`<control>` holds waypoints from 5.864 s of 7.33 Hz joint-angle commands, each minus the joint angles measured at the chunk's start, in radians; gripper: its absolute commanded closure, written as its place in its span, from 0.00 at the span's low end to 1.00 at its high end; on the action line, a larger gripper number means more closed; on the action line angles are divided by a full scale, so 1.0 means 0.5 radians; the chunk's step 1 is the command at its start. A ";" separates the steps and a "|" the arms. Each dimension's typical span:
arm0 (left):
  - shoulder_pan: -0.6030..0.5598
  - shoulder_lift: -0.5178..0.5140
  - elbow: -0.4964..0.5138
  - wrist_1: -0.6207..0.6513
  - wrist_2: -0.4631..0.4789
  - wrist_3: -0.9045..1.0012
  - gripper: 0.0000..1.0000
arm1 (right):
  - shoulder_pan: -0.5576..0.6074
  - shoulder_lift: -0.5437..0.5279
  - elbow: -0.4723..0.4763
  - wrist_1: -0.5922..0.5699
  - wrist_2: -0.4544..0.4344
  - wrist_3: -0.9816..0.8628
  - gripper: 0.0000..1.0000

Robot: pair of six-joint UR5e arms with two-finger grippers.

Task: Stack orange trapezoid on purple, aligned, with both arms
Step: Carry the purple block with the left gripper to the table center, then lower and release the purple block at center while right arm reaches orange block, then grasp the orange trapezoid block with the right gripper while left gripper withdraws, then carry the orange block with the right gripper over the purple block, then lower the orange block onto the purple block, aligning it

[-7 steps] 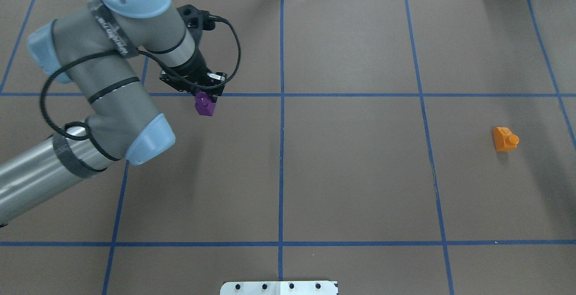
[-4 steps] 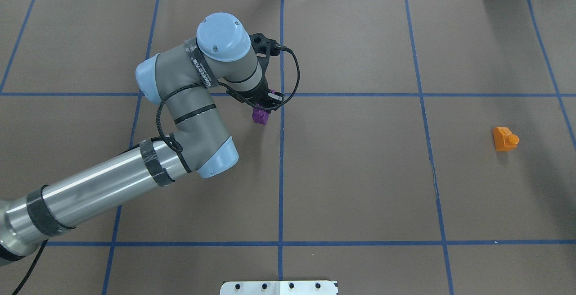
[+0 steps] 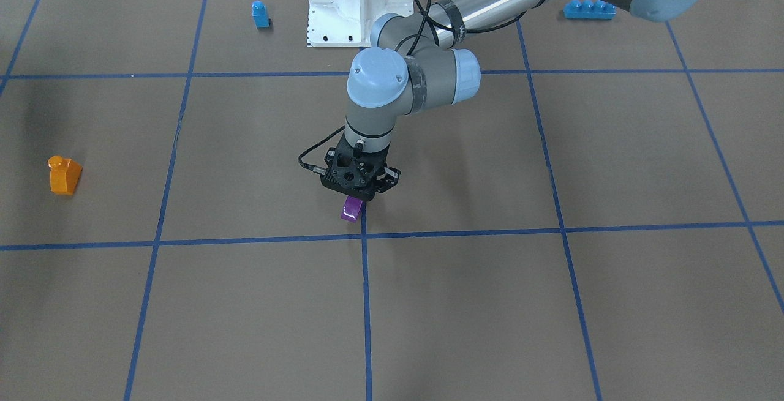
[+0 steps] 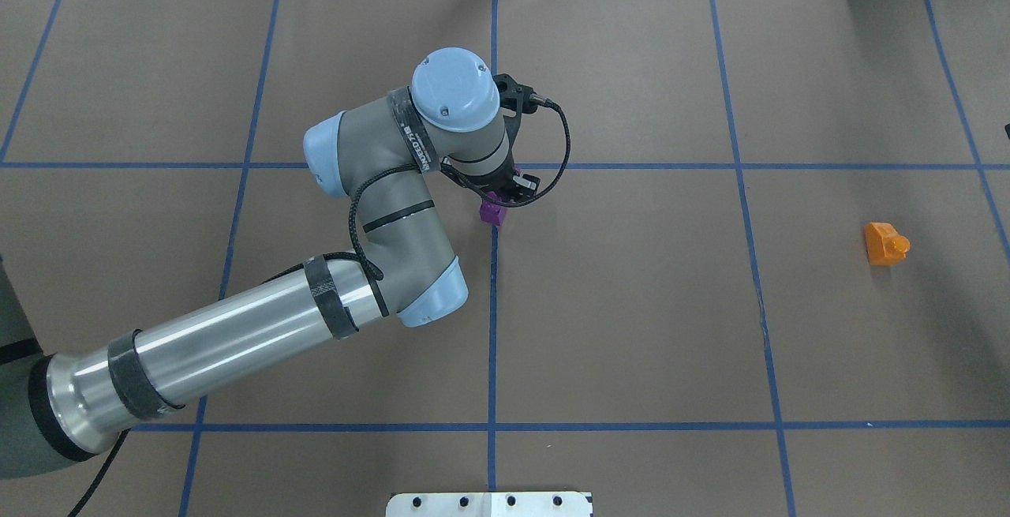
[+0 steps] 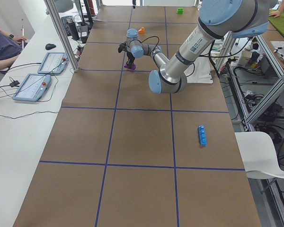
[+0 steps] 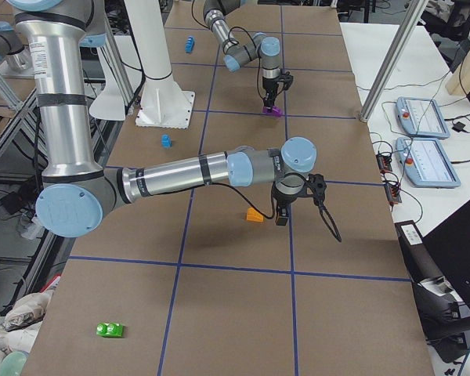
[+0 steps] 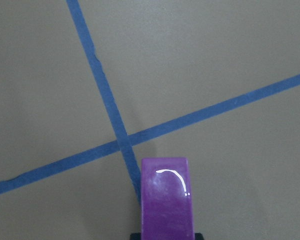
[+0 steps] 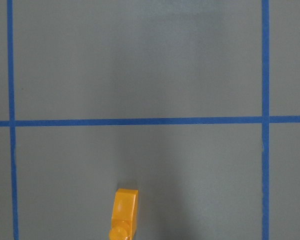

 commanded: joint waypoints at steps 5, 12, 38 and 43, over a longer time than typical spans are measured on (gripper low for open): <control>0.015 -0.006 0.018 0.013 0.084 0.309 0.00 | -0.004 0.029 0.013 0.003 -0.001 0.019 0.00; -0.264 -0.003 -0.260 0.345 -0.189 0.164 0.00 | -0.745 -0.222 0.028 1.050 -0.567 1.079 0.00; -1.031 1.341 -1.163 0.605 -0.502 0.921 0.00 | -1.435 1.548 -0.484 0.166 -0.812 2.891 1.00; -1.028 1.344 -1.147 0.602 -0.499 0.922 0.00 | -1.657 1.612 -0.576 0.138 -0.951 3.329 1.00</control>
